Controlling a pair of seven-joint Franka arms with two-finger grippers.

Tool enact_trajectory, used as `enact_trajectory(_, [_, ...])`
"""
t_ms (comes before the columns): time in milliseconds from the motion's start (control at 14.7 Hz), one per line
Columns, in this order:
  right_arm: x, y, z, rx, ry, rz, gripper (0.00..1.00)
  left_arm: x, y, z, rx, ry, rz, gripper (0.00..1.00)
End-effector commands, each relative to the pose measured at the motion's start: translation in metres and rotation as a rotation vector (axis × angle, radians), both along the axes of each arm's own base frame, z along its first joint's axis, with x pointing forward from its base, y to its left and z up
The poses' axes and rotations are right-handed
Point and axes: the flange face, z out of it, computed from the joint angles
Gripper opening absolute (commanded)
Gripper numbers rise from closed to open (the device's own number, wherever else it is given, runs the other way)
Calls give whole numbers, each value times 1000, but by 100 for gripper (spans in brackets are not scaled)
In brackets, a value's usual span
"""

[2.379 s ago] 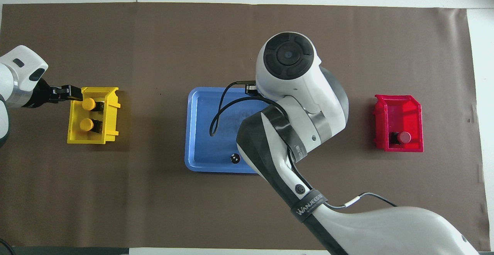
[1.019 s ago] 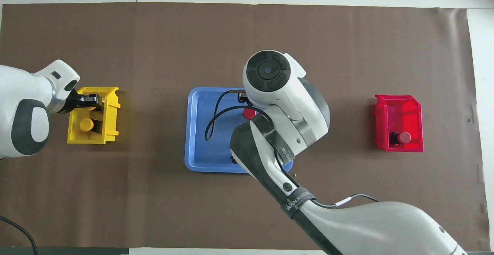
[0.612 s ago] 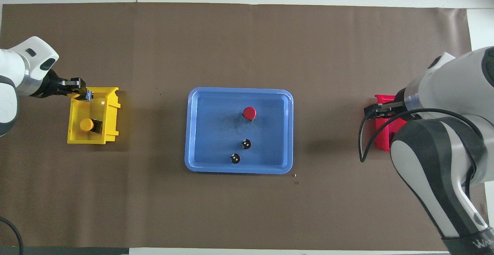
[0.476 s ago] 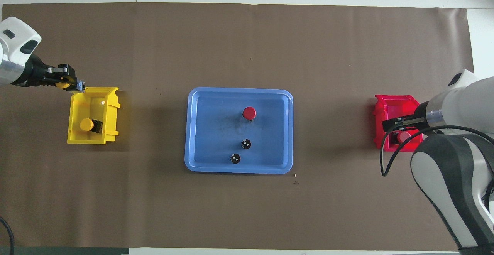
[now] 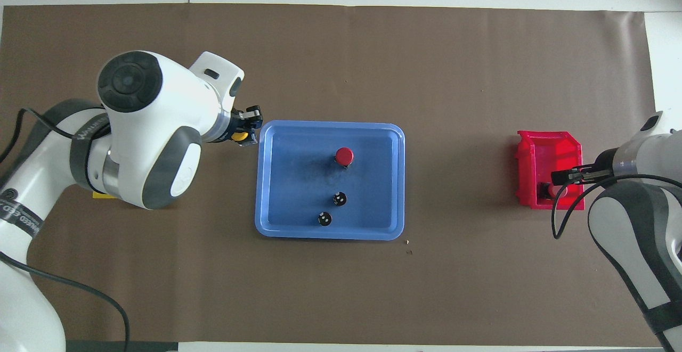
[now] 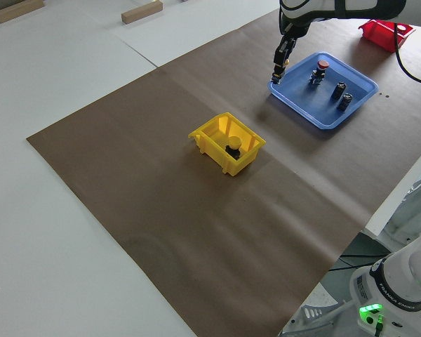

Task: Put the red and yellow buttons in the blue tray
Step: 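Carry the yellow button into the tray and release it with the left gripper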

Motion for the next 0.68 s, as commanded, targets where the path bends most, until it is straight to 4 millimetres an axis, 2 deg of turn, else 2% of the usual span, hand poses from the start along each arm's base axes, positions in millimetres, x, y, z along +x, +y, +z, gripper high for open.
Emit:
enact_trajectory(0, [-4, 4, -15, 12, -22, 0, 71, -21, -50, -22, -16, -12, 34, 2])
enact_trajectory(204, [-6, 2, -35, 13, -7, -1, 70, -42, -88, -56, 8, 21, 9, 2])
enact_trajectory(408, [-13, 3, -42, 14, 5, 11, 69, -38, -93, -74, 39, -19, 12, 2])
enact_trajectory(476, [-14, 2, -42, 15, 11, 13, 69, -38, -93, -75, 39, -19, 13, 7])
enact_trajectory(544, [-15, -1, -42, 16, 12, 28, 68, -38, -94, -74, 34, -24, 12, 23])
enact_trajectory(612, [-17, -3, -44, 17, 13, 44, 68, -37, -94, -74, 31, -28, 13, 49])
